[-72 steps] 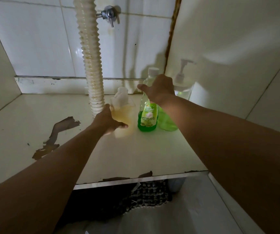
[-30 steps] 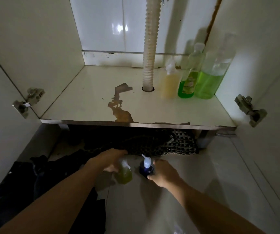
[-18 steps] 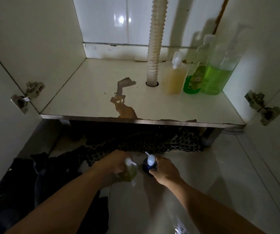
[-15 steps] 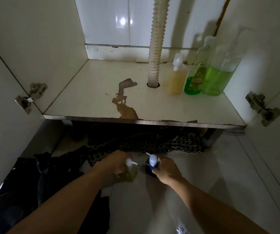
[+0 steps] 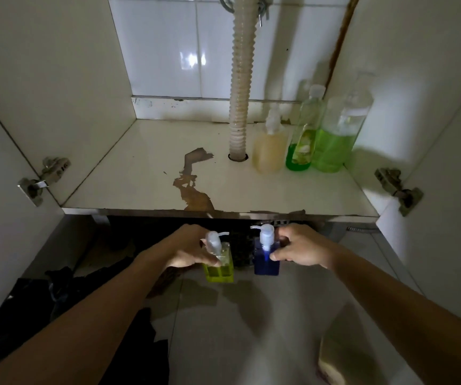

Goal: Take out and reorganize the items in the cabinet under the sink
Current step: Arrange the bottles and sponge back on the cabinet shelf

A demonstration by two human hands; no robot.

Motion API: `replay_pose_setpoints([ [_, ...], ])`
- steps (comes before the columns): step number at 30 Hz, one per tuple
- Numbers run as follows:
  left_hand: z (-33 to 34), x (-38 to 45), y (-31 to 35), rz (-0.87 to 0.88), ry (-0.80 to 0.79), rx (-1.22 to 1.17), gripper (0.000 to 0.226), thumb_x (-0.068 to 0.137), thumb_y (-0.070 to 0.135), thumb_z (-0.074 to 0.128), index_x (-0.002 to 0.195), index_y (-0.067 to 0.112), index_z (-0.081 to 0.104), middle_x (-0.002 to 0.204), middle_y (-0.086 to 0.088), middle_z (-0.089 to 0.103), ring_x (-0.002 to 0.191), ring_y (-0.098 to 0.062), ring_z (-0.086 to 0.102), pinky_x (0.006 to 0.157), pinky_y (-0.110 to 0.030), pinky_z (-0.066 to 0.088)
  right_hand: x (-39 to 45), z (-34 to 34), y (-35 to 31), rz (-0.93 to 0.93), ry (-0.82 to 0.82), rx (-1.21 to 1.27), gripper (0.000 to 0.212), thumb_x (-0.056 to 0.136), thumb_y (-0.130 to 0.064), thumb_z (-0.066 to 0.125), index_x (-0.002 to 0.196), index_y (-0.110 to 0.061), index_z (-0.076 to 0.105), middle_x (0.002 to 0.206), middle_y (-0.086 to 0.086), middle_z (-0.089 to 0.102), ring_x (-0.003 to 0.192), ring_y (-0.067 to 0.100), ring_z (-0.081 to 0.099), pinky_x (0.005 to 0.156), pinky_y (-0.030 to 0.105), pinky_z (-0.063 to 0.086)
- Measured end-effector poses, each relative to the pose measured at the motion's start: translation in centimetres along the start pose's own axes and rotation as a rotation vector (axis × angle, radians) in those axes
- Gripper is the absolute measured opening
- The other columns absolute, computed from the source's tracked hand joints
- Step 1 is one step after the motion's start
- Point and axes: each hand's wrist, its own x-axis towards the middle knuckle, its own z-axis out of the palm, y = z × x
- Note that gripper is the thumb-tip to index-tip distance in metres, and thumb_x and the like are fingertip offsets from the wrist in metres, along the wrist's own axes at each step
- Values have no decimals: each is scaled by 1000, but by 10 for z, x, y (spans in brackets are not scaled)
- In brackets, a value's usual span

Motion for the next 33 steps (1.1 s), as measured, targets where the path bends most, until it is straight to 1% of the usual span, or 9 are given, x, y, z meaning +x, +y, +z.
replay_pose_setpoints([
  [3,-25,-1,22,60,77,-57,21,72,29,81,85,35,66,94,8,69,83,-10,63,73,-23,51,-6,-35,-12,-37,58,-18,17,79,-19,73,72,-19,58,62,-9,58,56,5,52,58,18,38],
  [6,-45,6,35,132,204,-62,36,80,28,75,110,38,58,90,18,59,77,-1,55,62,-10,39,-2,-62,-19,-47,152,-2,13,80,-20,73,80,-16,61,82,2,66,72,15,59,70,28,42],
  [9,-63,29,35,104,351,18,29,79,37,74,97,18,62,92,2,49,71,1,48,56,-5,32,13,-82,-24,-53,238,-6,21,82,-19,71,101,-14,64,103,3,65,89,17,58,70,24,40],
  [12,-74,55,35,73,343,17,48,77,49,71,111,17,62,114,5,55,90,-7,53,71,-14,36,40,-96,-34,-59,235,-21,26,85,-19,68,110,-13,62,106,4,65,89,17,59,67,18,40],
  [16,-92,82,44,149,434,22,29,79,36,73,99,20,61,102,6,59,94,-13,54,70,-22,38,89,-104,-50,-15,259,-69,26,85,-21,68,106,-8,61,105,9,65,93,24,61,74,30,45],
  [24,-102,141,25,70,517,-34,40,79,30,74,114,15,62,113,-5,66,98,-19,58,79,-27,39,164,-88,-59,18,338,-45,29,86,-13,65,114,-8,57,115,10,61,99,24,58,76,28,43],
  [27,-106,147,21,78,528,-44,50,75,31,78,119,18,58,114,-3,65,98,-20,60,80,-27,42,169,-77,-57,10,434,35,32,90,-5,57,121,-9,52,116,11,59,93,23,54,73,28,42],
  [30,-102,148,15,52,514,-56,72,71,32,82,132,19,47,121,-4,62,101,-19,59,82,-25,42,155,-60,-55,-34,643,-15,39,91,-9,56,128,-9,44,120,9,54,103,26,56,78,29,44],
  [33,-92,148,7,40,497,-60,72,70,27,82,131,15,46,123,-6,61,115,-21,56,89,-28,42,141,-39,-51,-105,776,56,25,89,-10,58,114,-9,53,110,6,56,94,22,60,76,28,49],
])
